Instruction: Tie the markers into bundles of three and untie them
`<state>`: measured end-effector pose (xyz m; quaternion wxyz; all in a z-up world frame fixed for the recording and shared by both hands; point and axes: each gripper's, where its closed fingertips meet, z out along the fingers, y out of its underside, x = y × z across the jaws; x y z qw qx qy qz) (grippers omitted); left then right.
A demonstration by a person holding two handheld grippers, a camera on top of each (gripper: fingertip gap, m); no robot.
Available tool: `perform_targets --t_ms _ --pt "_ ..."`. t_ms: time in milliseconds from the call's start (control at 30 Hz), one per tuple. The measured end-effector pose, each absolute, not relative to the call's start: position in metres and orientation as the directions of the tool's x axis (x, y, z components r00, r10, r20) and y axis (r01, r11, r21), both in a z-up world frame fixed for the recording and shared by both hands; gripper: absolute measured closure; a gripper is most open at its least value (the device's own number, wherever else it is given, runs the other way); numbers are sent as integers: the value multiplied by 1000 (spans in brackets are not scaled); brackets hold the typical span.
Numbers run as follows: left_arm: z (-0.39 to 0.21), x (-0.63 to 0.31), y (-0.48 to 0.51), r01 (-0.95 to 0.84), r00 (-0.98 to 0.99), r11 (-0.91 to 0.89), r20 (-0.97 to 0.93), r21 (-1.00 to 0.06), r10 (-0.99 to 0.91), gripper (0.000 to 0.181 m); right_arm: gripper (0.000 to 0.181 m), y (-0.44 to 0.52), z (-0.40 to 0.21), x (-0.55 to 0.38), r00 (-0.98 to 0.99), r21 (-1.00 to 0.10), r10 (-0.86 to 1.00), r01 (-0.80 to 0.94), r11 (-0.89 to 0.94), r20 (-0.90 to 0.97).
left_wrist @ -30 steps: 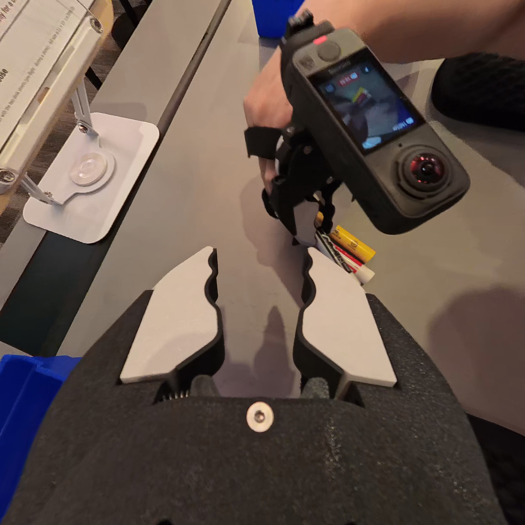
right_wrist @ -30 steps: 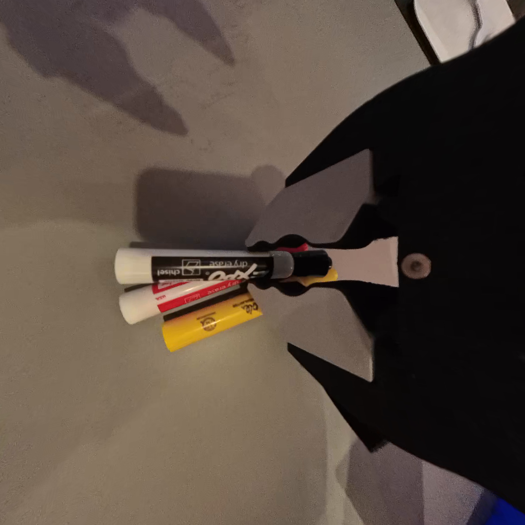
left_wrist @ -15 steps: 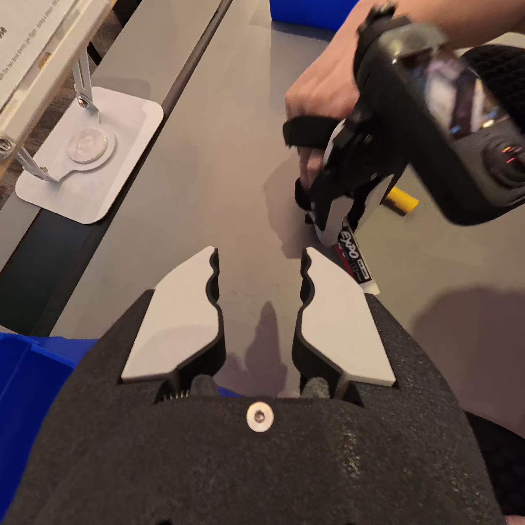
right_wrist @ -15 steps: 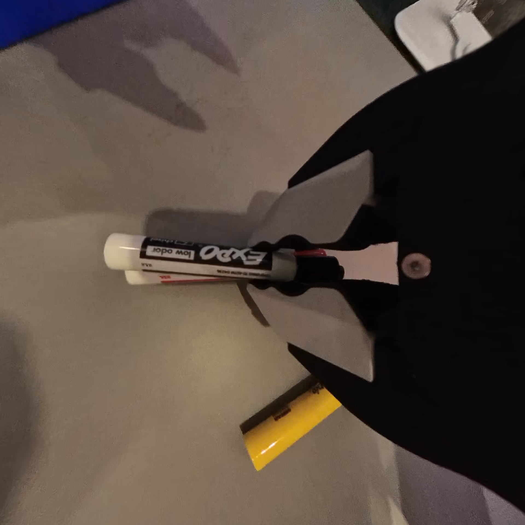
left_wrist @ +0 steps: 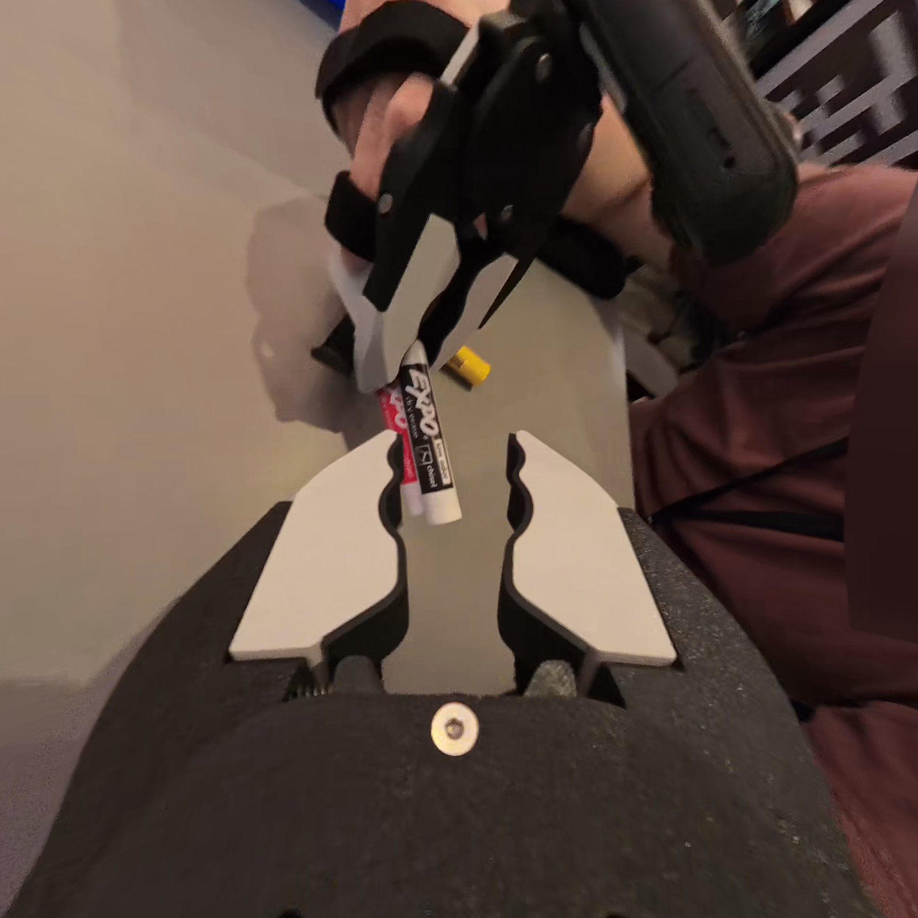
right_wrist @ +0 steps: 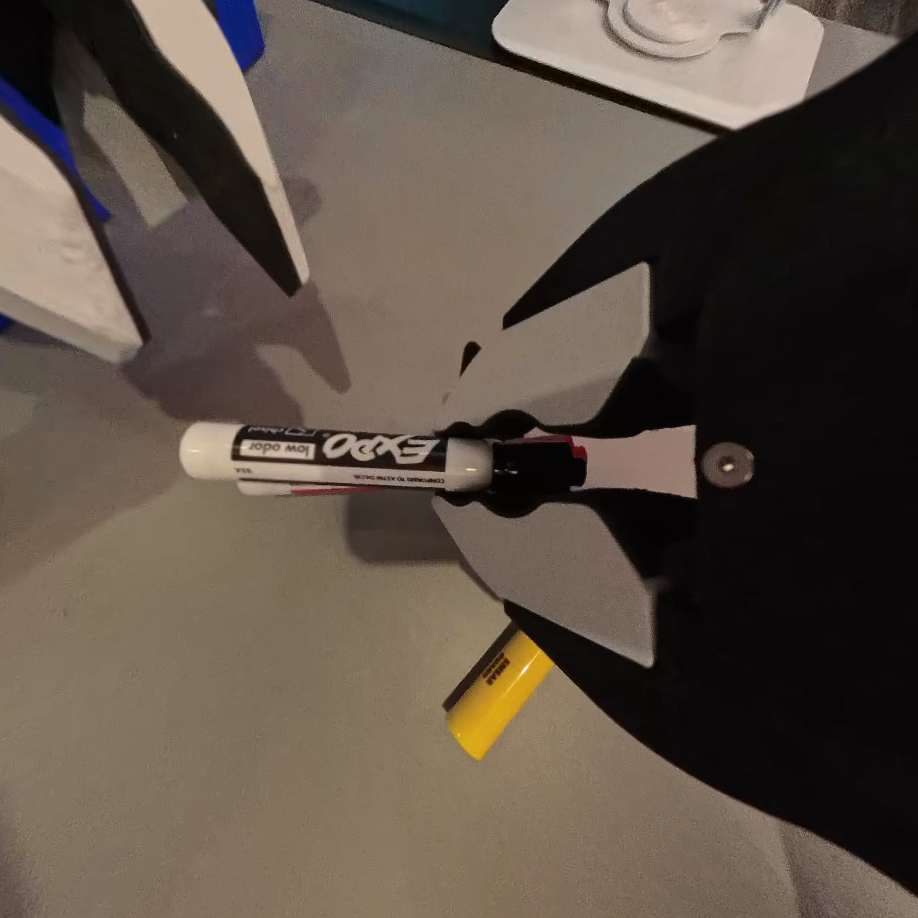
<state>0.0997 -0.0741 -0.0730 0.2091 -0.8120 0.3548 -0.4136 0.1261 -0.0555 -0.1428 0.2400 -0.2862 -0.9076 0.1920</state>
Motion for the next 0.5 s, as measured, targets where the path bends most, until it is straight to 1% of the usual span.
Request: perform_targets --t_ms 33,100,167,233,300,333,400,500 --pt "-72 104 -73 -386 393 -669 542 -636 -743 142 162 -54 -140 127 -718 -502 613 416 758 330" --pt "-77 107 -80 -404 375 -694 584 -596 -720 134 162 -55 -135 131 -727 -500 588 384 776 354" --pt "-79 110 -90 -417 328 -718 645 -557 -691 131 162 -60 -130 135 -738 -491 566 363 792 367" --pt "-80 114 -88 -395 325 -740 671 -544 -667 131 162 -63 -126 136 -746 -484 549 346 804 378" --pt "-82 118 -93 -421 303 -738 685 -527 -662 131 162 -66 -122 139 -754 -479 539 339 810 377" --pt "-87 118 -94 -452 323 -724 661 -521 -677 130 162 -69 -120 141 -759 -484 541 343 805 363" --pt "-101 116 -88 -525 408 -676 544 -518 -733 127 162 -70 -115 142 -750 -503 570 369 782 336" --pt "-102 128 -92 -618 393 -568 413 -543 -822 118 162 -65 -119 145 -738 -488 608 432 758 291"
